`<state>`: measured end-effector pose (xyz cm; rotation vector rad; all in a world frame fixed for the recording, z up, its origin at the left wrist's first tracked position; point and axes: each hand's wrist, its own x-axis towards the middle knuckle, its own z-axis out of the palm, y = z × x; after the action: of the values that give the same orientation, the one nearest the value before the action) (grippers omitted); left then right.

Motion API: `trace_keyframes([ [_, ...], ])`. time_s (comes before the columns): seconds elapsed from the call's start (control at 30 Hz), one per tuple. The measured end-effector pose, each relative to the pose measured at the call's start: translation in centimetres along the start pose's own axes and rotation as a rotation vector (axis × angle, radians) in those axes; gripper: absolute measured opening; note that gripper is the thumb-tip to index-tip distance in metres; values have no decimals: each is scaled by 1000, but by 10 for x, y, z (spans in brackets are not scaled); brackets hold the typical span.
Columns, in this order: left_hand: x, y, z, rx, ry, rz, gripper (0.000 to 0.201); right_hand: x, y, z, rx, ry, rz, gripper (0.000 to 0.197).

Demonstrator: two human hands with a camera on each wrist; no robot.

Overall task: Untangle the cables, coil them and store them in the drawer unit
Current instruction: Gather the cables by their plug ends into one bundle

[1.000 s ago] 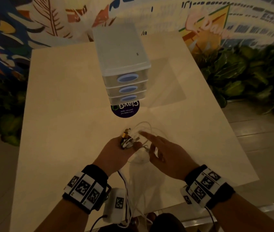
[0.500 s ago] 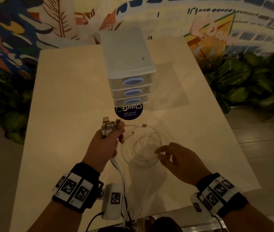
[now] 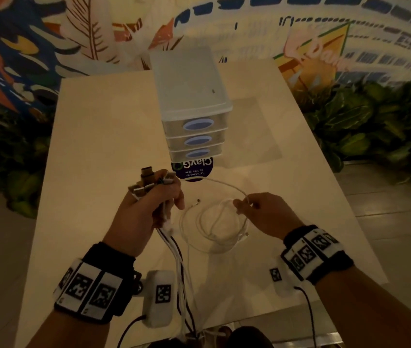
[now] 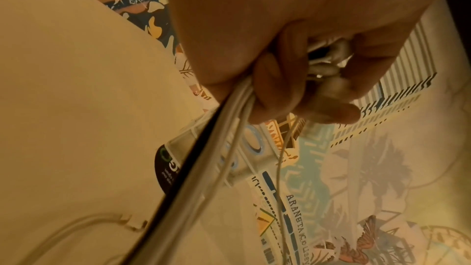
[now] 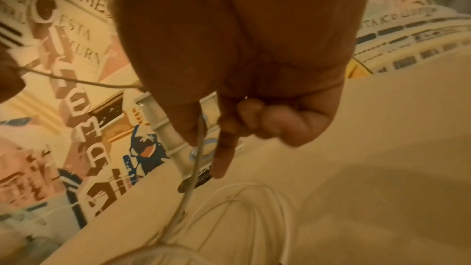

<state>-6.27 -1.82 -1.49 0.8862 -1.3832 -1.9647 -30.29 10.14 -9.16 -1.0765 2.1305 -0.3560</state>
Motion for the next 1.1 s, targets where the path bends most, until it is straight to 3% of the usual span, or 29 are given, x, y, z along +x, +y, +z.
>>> trace_keyframes([
  [0.13, 3, -4, -9, 183, 42, 65, 9, -16, -4, -15, 413, -181, 36, 57],
  [0.2, 5, -11, -9, 326, 33, 62, 19, -18, -14, -23, 498, -137, -5, 57],
  [0.3, 3, -12, 0, 444, -11, 27, 9, -21, -35, -35, 629, -75, -105, 55],
  [0.43, 2, -18, 11, 850, -165, 30, 29, -26, -62, -45, 758, -90, -232, 49],
  [0.53, 3, -24, 14, 983, -157, 63, 23, -27, -74, -47, 759, -95, -291, 49],
  [0.8, 3, -25, 16, 961, -123, 72, 16, -25, -76, -41, 825, -90, -343, 33],
  [0.9, 1, -27, 13, 925, -82, 99, 29, -23, -71, -35, 843, -119, -372, 17],
  [1.0, -1, -30, 6, 860, -35, 111, 46, -22, -64, -31, 908, -98, -341, 24],
  [1.1, -2, -33, -2, 824, 19, 92, 33, -24, -54, -30, 980, -81, -303, 28],
])
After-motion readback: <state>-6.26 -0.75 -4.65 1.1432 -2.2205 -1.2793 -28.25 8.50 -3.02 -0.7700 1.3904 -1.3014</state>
